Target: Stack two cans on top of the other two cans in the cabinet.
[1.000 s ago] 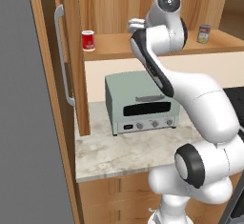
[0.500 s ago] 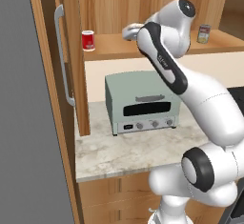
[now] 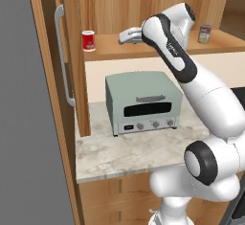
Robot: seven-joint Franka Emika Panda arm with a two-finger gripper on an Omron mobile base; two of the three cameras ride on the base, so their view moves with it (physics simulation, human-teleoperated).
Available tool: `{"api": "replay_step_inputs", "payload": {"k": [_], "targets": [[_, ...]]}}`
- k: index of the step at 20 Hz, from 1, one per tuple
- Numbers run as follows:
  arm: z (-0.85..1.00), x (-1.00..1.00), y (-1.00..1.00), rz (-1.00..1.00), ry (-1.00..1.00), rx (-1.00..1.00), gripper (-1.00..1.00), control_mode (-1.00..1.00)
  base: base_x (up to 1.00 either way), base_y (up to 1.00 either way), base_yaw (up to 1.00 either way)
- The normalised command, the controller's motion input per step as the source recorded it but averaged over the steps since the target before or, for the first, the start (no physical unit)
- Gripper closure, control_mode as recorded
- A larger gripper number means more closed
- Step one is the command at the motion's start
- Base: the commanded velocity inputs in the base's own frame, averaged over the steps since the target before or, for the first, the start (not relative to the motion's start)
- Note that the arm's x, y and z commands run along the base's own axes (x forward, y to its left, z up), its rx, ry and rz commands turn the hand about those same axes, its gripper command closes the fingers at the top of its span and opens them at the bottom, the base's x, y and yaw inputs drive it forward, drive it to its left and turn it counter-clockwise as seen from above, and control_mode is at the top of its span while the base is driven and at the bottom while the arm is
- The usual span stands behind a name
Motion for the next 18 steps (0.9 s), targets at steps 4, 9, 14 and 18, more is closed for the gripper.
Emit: {"api": "replay_step_inputs", "payload": {"k": [4, 9, 14, 18], "targets": [[0.0, 0.09, 0.38, 0.22, 0.0, 0.0, -1.0, -1.0, 0.0, 0.0, 0.0], [0.0, 0.09, 0.31, 0.08, 0.0, -0.01, -1.0, -1.0, 0.0, 0.0, 0.0], [0.0, 0.09, 0.31, 0.03, 0.0, -0.01, -1.0, -1.0, 0.0, 0.0, 0.0], [-0.02, 0.14, 0.29, 0.0, 0.0, -0.02, -1.0, -1.0, 0.0, 0.0, 0.0]]}}
